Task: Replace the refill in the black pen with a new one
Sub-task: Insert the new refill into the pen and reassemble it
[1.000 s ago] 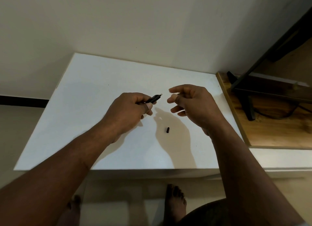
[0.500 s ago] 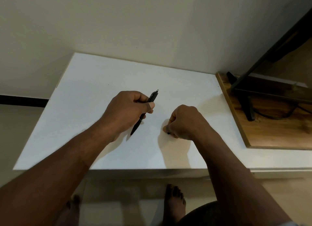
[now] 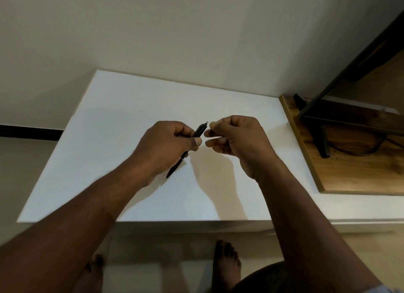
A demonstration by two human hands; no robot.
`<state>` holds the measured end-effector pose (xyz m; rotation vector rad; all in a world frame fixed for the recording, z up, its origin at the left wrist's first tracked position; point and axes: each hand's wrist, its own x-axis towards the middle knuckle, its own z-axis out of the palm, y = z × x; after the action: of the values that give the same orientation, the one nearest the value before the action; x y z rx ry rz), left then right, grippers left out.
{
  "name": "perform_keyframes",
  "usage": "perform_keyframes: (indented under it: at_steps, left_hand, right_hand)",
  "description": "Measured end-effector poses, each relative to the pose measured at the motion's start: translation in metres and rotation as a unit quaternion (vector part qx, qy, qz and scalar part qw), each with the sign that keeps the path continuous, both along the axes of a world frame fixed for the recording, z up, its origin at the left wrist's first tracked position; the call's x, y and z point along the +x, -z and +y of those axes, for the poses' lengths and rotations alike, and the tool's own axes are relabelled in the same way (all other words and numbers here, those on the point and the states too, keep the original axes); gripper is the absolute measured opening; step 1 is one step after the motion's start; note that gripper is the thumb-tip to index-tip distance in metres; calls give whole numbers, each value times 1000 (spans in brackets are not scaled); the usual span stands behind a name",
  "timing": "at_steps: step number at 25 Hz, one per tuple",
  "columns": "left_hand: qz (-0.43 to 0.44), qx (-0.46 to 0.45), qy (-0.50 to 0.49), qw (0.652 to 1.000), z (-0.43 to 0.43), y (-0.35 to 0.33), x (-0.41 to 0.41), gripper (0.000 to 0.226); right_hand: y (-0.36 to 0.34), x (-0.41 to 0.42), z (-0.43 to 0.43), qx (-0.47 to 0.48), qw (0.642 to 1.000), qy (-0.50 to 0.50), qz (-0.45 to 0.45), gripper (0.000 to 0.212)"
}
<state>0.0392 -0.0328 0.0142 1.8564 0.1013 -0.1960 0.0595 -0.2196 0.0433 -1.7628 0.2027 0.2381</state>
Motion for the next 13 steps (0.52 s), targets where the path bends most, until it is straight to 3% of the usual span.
perform_keyframes:
  at_steps: [5,13]
  left_hand:
    - [-6,-4,19,1000,0,0,-1,6]
    - [-14,2,30,999,1,1,-2,7]
  right_hand:
    - [-6,-1,1,114,992,57,3,12]
    - [-4,-1,3,105,994,36,3,14]
